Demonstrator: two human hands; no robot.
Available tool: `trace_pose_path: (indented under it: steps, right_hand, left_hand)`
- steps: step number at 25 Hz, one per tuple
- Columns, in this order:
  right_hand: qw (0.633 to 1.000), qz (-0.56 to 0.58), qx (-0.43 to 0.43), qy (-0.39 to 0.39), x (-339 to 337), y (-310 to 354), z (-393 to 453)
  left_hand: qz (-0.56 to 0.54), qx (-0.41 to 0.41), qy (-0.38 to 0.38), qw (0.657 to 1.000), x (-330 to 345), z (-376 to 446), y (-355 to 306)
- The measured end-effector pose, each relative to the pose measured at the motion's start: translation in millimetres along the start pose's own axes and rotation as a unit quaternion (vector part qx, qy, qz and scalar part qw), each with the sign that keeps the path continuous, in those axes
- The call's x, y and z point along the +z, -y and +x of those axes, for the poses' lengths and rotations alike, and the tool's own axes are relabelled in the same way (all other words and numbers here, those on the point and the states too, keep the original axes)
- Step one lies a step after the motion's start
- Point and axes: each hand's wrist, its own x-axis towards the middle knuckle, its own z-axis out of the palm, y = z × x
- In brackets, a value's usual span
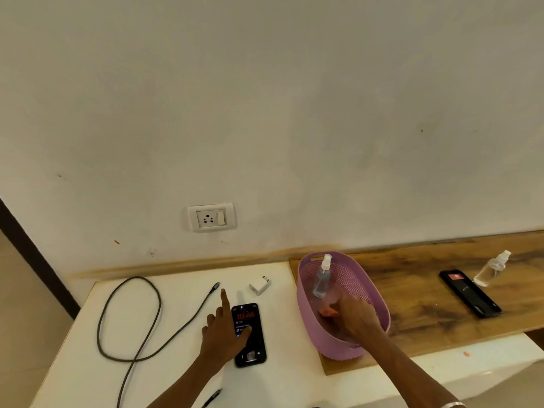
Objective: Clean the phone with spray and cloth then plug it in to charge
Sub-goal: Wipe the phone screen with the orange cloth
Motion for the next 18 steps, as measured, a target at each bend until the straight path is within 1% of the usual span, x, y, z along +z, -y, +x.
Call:
trace_pose_path:
  steps: [7,10,13,18]
  right_hand:
    - [0.997,0.028,0.039,0.066,14,-7,4]
    - [0.995,0.019,0.034,0.093,14,-8,6]
    - [0.994,0.02,0.03,0.1,10,-10,7]
    - [0.994,0.009,0.01,0.112,9,-6,7]
  left_hand:
    - [0.004,-0.031,0.002,1.0,10,4,-10]
    - [0.015,-0.037,-0.002,0.999,12,6,-12]
    - [0.019,-0.04,-0.007,0.999,15,9,-13]
    - [0.056,-0.079,-0.034,0.995,26,16,-24]
